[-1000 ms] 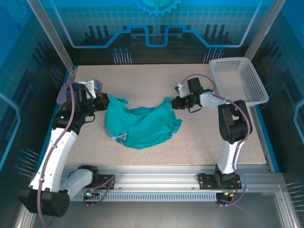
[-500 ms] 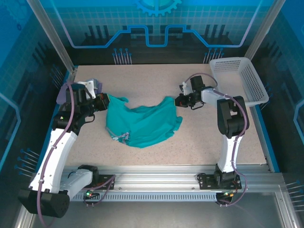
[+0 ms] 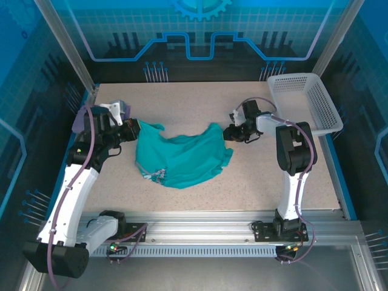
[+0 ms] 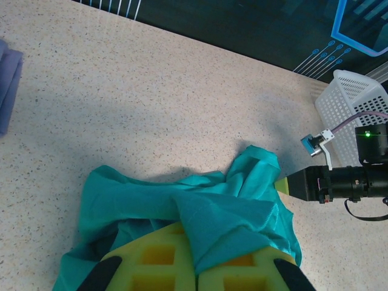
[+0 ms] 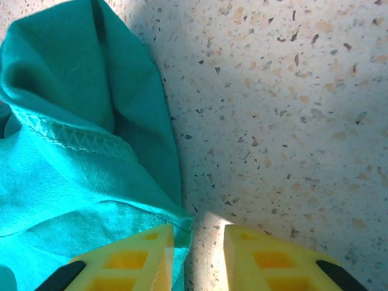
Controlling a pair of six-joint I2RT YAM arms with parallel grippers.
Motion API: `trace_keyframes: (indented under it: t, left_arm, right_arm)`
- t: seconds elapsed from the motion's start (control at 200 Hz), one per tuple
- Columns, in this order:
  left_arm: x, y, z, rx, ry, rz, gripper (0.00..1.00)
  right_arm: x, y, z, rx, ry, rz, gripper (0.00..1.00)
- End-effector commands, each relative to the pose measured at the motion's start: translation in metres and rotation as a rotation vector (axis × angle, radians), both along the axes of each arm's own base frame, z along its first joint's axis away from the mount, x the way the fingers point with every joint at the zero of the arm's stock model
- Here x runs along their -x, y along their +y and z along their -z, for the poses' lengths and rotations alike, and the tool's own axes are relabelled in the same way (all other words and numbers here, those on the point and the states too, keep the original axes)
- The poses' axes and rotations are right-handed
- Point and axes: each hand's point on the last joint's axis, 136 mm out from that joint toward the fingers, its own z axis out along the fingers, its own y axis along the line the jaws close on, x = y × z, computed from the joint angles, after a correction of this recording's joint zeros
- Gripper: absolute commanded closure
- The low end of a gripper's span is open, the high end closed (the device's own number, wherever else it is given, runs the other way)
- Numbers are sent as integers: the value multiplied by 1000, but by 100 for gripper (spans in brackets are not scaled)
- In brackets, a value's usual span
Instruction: Fold the inside-out t-shirt
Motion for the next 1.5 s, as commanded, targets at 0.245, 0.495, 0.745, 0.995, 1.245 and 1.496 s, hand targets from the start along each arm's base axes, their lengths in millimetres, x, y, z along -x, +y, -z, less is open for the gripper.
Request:
trace_keyframes:
  t: [0.245, 0.495, 0.745, 0.995, 1.245, 1.496]
  left_arm:
    - [2, -1, -2, 11, -24, 14, 100]
    - [2, -2, -3, 13, -23, 17, 100]
    - [2, -2, -2, 13, -23, 18, 100]
    - [2, -2, -1, 12, -19, 18, 100]
    - [0, -1, -1, 16, -14, 7, 100]
    - [4, 10, -56, 31, -117, -57, 100]
  right_arm:
    - [0, 16, 2, 2, 16, -54, 63]
    - [-4, 28, 1, -22, 13, -76, 63]
    - [-5, 29, 0, -31, 3, -69, 73]
    - [-6, 18, -21, -33, -56, -36, 89]
    - [1, 5, -83, -64, -193, -18, 99]
    - [28, -5, -234, -229, -490, -26, 100]
